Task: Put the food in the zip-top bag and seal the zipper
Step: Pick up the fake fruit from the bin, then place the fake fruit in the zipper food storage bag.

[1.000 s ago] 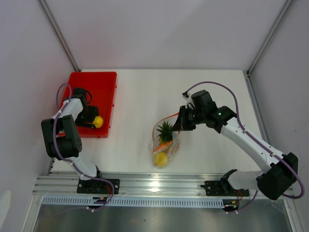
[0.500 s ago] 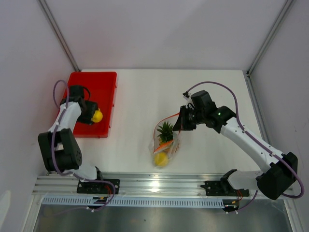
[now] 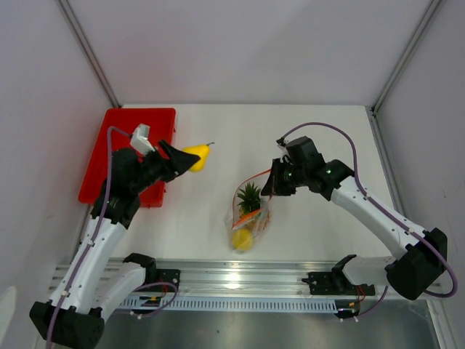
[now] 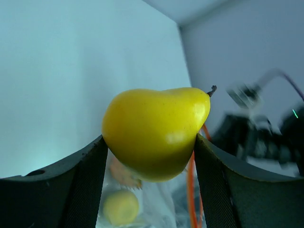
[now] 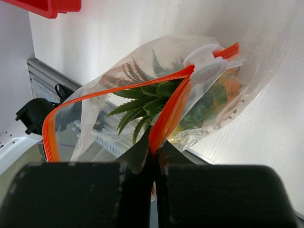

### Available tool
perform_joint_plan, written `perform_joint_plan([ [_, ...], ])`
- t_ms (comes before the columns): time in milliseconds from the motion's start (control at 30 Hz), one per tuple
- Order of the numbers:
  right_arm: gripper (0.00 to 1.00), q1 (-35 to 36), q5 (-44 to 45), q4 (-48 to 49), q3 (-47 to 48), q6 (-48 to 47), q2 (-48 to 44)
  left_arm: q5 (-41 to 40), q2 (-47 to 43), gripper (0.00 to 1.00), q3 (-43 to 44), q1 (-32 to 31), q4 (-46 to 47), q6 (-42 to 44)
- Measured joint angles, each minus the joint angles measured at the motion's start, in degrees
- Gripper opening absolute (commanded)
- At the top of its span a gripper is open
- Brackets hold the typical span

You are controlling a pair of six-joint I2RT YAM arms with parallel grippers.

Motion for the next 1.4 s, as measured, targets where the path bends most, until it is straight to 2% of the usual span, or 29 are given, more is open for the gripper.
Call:
perform_joint_plan([
  [233,0.0,0.6,1.0,0.0,0.0,0.9,0.0,12.8,0.1,0.04,4.4,-19.7,8.4,10.0],
  [400,0.0,1.4,1.6,-0.2,0.2,1.7,0.0,14.3,1.7,0.04,5.3,-25.6,10.3,13.7],
  [633,0.0,1.8,2.6,-0.6,0.7,2.0,-0.1,10.9,5.9,0.03,5.4,-33.8,11.1,13.7],
  [700,0.0,1.8,2.8,-0.7,0.7,2.2,-0.1,9.1,6.4,0.04,5.2,-35.6,11.3,12.4],
  [733,0.0,1.8,2.8,-0.7,0.7,2.4,-0.1,8.1,6.4,0.07,5.0,-36.3,11.5,11.8],
  [767,0.0,1.8,2.9,-0.7,0.8,2.5,-0.1,7.0,6.4,0.15,4.6,-37.0,12.0,11.3],
  [933,0.0,1.9,3.0,-0.8,0.9,3.0,-0.1,3.7,7.0,0.26,3.5,-38.7,12.7,9.6],
  [1167,0.0,2.0,3.5,-1.7,1.0,3.0,-0.7,0.6,9.3,0.28,1.0,-40.5,13.0,8.2],
  [1200,0.0,2.0,3.5,-1.8,1.0,3.0,-0.7,0.3,9.5,0.34,0.6,-40.5,13.1,8.1],
  [1400,0.0,2.0,3.5,-2.4,1.0,3.0,-1.3,-3.4,9.6,0.48,-0.2,-40.6,11.2,6.9],
])
